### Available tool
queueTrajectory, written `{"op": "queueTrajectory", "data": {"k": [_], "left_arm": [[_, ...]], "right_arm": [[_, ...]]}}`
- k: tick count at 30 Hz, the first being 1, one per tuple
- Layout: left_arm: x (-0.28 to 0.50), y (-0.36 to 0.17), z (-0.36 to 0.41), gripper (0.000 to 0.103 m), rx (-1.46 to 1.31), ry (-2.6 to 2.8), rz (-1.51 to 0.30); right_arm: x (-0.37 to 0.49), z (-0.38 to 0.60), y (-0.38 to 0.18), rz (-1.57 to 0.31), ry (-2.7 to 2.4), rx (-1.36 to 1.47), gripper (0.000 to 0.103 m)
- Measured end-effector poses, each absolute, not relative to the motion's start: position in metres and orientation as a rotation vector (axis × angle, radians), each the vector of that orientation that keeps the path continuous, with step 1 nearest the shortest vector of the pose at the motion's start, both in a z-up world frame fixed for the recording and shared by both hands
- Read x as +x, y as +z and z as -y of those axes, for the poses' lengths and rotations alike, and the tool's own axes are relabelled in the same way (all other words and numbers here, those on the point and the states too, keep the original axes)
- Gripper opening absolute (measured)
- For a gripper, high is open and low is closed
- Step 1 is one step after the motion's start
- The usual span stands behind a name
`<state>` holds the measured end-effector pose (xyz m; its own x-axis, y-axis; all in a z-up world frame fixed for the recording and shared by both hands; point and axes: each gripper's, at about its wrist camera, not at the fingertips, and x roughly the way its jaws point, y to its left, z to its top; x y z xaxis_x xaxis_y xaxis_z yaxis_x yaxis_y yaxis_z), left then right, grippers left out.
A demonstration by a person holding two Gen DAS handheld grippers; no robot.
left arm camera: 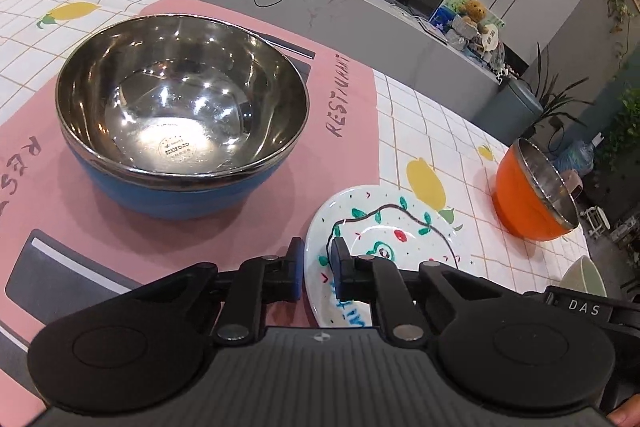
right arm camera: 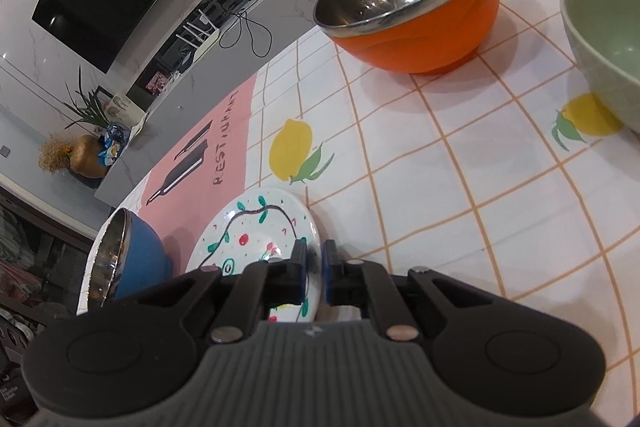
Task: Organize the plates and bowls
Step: 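Hold the white Fruity plate rim with both tools and shift it, then slide the white Fruity plate across the cloth with both tools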
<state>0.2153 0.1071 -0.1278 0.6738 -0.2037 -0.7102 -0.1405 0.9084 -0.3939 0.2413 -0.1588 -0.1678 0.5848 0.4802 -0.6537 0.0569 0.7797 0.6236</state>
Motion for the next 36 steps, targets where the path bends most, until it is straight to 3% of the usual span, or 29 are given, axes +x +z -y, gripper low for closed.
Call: {"op": "queueTrajectory", "data": {"k": [16, 36], "left_arm": [[0.179, -0.098, -0.115, 0.015, -0.541, -0.027, -0.798], [0.080, -0.065, -0.119, 0.015, -0.568, 0.002, -0.744]], "right_arm": [[0.216, 0.163, -0.139, -0.912, 0.296, 0.656, 0.005], [0.119, 0.161, -0.104, -0.910, 0.345, 0.622, 0.005]]}}
